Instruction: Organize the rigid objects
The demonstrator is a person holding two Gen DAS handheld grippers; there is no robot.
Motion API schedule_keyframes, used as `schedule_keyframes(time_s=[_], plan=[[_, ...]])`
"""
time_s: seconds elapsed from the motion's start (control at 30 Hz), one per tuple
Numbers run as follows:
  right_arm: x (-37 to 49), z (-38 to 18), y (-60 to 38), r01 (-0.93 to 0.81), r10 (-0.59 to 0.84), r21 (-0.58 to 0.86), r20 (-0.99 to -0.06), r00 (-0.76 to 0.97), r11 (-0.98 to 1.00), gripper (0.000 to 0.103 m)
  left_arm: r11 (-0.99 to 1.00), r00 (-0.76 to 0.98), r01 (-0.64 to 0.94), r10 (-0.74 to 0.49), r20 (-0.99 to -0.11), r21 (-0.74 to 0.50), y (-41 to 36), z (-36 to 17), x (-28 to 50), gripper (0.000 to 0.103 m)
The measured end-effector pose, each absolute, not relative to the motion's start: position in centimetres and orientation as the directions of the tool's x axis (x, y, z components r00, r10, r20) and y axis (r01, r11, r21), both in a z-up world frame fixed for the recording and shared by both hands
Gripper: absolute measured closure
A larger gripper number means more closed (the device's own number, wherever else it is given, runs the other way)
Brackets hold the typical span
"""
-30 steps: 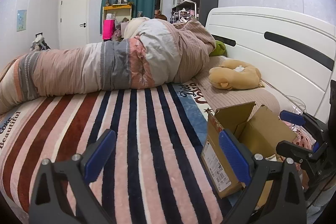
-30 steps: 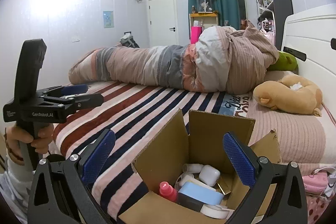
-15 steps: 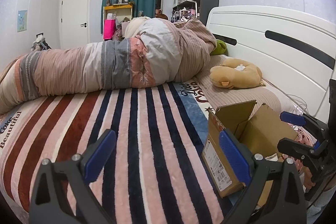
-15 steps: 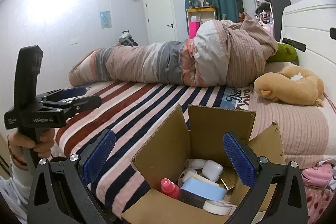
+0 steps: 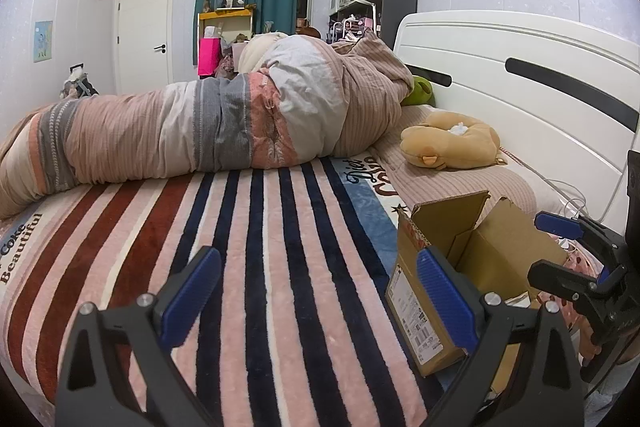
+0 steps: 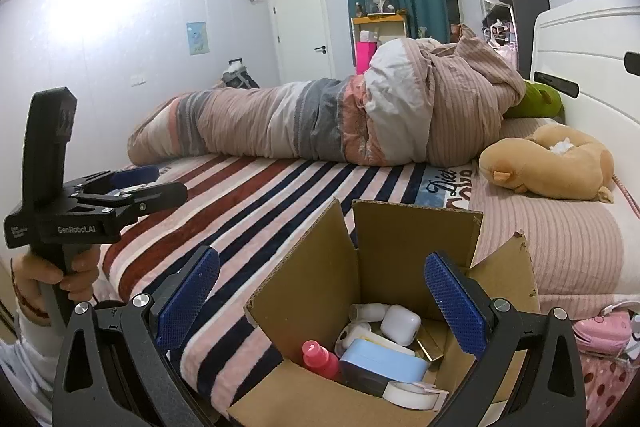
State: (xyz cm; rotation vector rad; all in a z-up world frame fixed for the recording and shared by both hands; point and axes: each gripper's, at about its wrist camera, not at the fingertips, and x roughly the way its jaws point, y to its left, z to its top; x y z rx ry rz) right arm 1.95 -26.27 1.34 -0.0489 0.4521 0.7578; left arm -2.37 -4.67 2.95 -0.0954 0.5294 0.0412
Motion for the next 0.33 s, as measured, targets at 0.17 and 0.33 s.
schedule_keyframes(time_s=[0.17,0.33], plan=[[2.04,1.31,-26.51,-0.672,0.653,0.122,-0.411,0.635,0.73,0.0,0.995,0.862,-0.065,0.017,-0.507,-0.078,-4.63,2.93,-2.39,0.005],[2.03,1.32,-26.53,-0.673,0.655,0.123,-0.41,0.635,0.73,0.0,0.995,0.862,-0.066,0.019,-0.506,-0.076,-4.65,2.91,-2.41,0.005]])
